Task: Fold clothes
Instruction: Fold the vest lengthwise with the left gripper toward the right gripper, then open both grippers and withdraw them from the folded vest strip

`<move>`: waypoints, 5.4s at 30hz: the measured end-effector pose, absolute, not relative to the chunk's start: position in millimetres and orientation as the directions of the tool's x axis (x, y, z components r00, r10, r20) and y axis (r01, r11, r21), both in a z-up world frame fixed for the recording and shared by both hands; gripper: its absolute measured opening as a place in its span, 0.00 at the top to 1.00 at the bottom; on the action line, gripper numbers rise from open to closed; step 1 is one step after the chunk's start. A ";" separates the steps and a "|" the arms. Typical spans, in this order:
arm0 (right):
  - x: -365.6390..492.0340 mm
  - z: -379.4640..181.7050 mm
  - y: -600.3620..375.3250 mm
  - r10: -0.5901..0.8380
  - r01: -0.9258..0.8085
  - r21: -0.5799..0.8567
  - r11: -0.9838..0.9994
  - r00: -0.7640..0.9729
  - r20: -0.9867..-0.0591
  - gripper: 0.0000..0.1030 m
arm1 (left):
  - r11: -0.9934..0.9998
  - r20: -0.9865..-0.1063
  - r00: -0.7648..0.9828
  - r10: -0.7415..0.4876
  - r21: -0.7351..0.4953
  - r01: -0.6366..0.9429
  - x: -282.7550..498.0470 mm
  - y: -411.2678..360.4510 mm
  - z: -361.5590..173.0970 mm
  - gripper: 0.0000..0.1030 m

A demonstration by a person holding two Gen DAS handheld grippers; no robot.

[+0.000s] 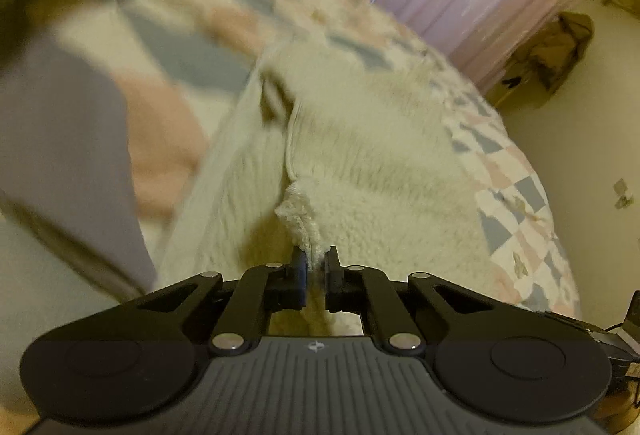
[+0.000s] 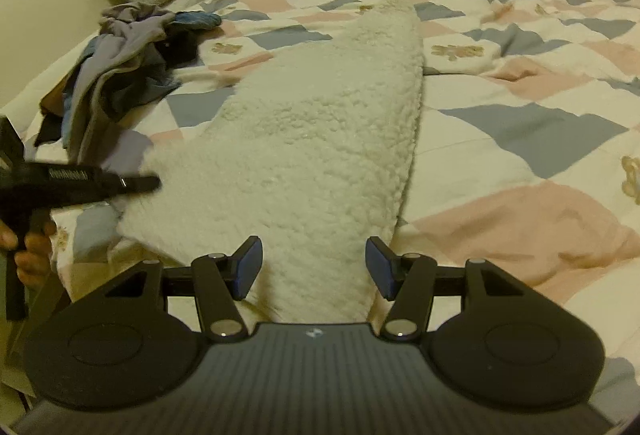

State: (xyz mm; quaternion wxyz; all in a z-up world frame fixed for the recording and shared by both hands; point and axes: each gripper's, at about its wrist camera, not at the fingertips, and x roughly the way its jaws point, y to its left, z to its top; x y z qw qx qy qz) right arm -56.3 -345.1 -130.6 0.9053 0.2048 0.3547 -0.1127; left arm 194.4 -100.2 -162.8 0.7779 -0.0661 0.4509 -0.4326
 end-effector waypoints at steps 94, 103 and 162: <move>-89.6 -134.0 -314.4 -0.091 0.234 0.140 0.962 0.760 -0.644 0.78 | 0.634 -0.747 0.301 -0.592 -0.201 0.747 166.2 -92.1 -159.6 0.83; -77.2 -160.1 -253.8 -0.274 0.104 -0.283 0.954 0.689 -0.671 0.92 | 0.681 -0.759 0.269 -0.593 -0.295 0.670 177.9 -100.6 -181.3 0.75; -149.8 -124.5 -237.6 -0.236 0.257 -0.058 0.965 0.748 -0.620 0.53 | 0.653 -0.767 0.508 -0.393 0.156 0.741 50.2 -79.6 -143.8 0.58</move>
